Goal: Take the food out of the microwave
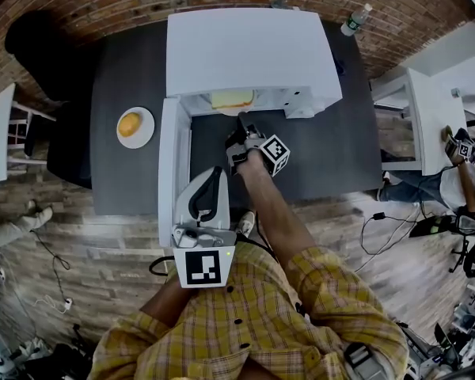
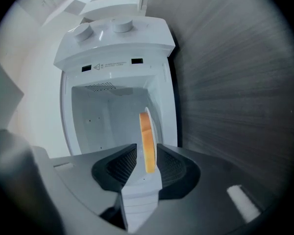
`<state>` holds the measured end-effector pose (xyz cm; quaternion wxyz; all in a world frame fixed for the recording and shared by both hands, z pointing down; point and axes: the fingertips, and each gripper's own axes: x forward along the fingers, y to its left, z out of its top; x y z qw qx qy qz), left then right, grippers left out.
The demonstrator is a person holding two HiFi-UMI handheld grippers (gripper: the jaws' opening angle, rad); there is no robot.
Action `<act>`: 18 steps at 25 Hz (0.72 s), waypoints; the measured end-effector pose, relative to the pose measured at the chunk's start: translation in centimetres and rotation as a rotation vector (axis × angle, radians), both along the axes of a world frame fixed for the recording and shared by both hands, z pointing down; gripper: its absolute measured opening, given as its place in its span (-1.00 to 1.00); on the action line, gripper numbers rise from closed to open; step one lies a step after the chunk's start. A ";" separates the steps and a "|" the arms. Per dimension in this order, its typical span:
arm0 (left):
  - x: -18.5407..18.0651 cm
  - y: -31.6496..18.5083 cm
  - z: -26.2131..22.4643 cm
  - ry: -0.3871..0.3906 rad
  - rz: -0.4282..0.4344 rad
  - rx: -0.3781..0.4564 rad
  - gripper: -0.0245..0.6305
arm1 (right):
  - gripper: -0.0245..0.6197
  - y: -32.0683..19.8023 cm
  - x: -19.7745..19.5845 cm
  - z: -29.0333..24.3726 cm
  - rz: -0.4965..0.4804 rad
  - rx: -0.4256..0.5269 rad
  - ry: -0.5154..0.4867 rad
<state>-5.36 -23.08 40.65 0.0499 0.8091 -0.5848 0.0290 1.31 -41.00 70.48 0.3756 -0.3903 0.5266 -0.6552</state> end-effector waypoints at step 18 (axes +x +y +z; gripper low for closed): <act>-1.2 -0.9 1.1 0.006 0.001 -0.029 -0.93 | -0.59 -2.1 -0.6 1.8 0.040 -0.054 0.045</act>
